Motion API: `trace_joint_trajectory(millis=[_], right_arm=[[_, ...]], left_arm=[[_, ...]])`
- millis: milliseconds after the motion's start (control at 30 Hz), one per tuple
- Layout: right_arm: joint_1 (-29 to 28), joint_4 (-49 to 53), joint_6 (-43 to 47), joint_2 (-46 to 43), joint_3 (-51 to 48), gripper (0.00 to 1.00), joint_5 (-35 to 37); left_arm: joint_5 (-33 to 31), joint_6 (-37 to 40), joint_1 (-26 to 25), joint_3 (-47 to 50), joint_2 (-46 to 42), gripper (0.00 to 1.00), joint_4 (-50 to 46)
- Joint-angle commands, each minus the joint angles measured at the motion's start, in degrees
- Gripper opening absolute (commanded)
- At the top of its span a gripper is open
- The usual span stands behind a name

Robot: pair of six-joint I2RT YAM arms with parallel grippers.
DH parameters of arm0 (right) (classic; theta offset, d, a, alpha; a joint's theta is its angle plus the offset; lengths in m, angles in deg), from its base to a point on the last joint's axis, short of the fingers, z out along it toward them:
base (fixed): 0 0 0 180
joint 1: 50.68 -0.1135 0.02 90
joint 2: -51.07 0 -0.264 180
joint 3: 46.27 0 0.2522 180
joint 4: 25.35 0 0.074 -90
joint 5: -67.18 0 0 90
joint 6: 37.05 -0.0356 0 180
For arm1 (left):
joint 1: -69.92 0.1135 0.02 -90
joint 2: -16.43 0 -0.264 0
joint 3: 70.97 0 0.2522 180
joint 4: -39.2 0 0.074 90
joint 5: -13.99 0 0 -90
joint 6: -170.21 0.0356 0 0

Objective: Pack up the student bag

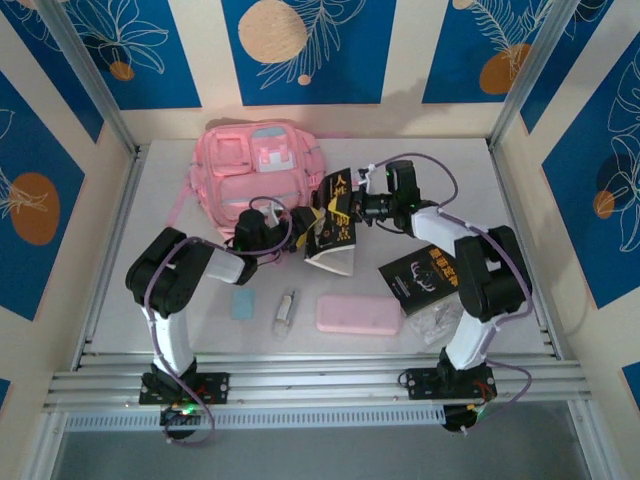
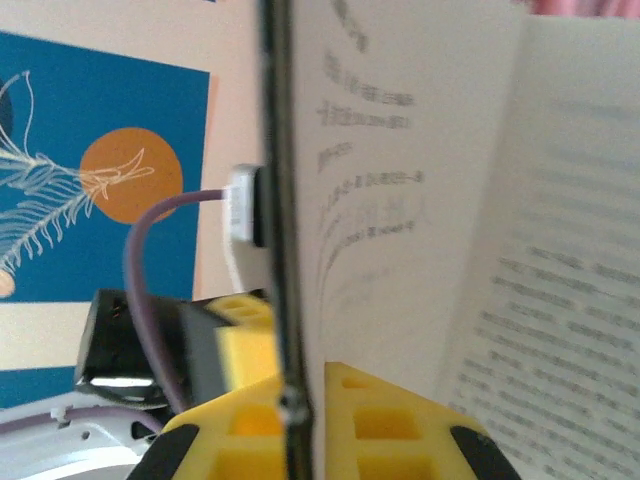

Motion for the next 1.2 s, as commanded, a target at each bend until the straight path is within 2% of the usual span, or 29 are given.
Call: trace_joint_trajectory(millis=[0,100,267,467,567,667,700,767,800,933,1067,1167], right_arm=[[1.52,-11.01,-6.29,4.07,-4.41,0.0,-5.7],[2.5,-10.93,-5.94,4.93,-6.76,0.0,-4.29],[2.43,-0.4,-0.06,3.85,-6.14,0.0,-0.05],[0.91,7.55,4.13,4.16,-3.28,0.01,3.84],[0.7,8.45,4.24,4.42,-2.74,0.02,4.93],[0.75,9.77,4.31,4.16,-2.35,0.06,5.85],[0.76,10.81,4.48,3.82,-2.07,0.11,6.4],[0.82,13.7,4.84,2.36,-1.73,0.39,8.26],[0.89,15.73,5.0,1.13,-1.64,0.53,9.64],[1.18,24.68,5.15,-4.89,-0.5,0.99,16.11],[0.79,32.2,5.08,-10.29,1.8,0.99,20.78],[0.28,33.02,3.16,-13.82,2.17,0.99,20.7]], left_arm=[[-0.31,0.55,0.37,0.75,0.96,0.93,2.76],[-0.1,0.95,0.43,0.75,1.65,0.85,1.73],[0.63,3.53,0.33,-0.57,1.84,0.69,-2.95],[1.29,5.92,0.0,-2.42,1.86,0.4,-6.8],[1.54,6.15,-0.33,-2.81,1.81,0.34,-7.32],[1.72,6.34,-0.51,-3.16,1.56,0.19,-7.87],[1.81,6.12,-0.51,-3.23,1.36,0.13,-7.96],[1.96,5.59,-0.51,-3.51,0.48,0.01,-8.17],[2.1,5.51,-0.58,-3.91,-0.2,0.0,-8.5],[0.53,6.04,-0.6,-6.62,-4.05,0.0,-12.68],[-2.82,9.14,-0.38,-12.56,-6.98,0.0,-19.53],[-6.48,10.1,0.73,-17.52,-7.11,0.0,-23.43]])
